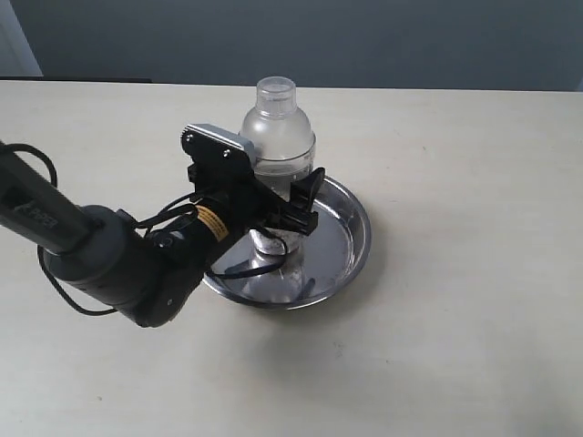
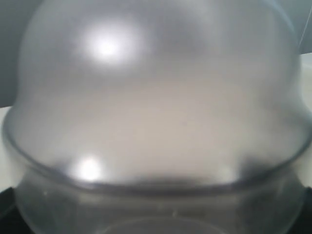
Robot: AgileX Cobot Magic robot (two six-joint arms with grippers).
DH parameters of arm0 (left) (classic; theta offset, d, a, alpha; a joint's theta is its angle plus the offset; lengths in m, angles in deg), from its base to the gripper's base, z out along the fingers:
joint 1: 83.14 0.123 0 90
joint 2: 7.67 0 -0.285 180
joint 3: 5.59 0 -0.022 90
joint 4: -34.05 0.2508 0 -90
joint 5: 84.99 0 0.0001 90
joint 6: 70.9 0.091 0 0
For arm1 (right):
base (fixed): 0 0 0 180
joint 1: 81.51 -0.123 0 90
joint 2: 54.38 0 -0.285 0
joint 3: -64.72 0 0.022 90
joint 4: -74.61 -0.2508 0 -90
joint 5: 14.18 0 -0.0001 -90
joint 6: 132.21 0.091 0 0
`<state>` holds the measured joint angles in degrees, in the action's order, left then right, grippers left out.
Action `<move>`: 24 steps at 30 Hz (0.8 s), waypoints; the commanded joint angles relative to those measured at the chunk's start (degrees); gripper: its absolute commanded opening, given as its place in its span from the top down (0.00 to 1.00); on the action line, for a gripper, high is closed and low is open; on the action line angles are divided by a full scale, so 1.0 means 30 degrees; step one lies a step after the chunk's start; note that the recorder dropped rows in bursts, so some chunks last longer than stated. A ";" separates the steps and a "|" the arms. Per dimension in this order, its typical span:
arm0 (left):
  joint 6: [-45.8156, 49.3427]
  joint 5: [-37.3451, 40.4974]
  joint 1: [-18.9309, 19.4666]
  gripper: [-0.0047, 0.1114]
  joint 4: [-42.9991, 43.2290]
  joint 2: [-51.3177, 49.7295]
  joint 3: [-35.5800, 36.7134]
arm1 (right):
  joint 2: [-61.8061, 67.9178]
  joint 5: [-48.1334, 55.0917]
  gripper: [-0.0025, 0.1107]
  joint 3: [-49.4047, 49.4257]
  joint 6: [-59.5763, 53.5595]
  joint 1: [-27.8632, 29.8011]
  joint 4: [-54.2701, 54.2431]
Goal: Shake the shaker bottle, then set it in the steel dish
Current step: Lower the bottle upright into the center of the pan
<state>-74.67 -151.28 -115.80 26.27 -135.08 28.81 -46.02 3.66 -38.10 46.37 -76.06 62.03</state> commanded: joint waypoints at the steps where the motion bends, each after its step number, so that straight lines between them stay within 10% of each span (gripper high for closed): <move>1: 0.0030 -0.0229 0.0028 0.96 -0.0834 -0.0105 -0.0120 | -0.0094 -0.0136 0.98 0.0012 -0.0025 0.0080 0.0098; 20: -0.0285 0.1233 0.0028 0.96 0.1091 -0.0105 0.0228 | -0.0094 -0.0136 0.98 0.0012 -0.0025 0.0080 0.0098; 24: -0.0575 0.1412 0.0028 0.80 0.1666 -0.0105 0.0228 | -0.0094 -0.0136 0.98 0.0012 -0.0025 0.0080 0.0070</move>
<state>-75.11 -150.41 -115.73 29.70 -135.55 28.76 -46.02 3.66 -38.10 46.37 -76.06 62.03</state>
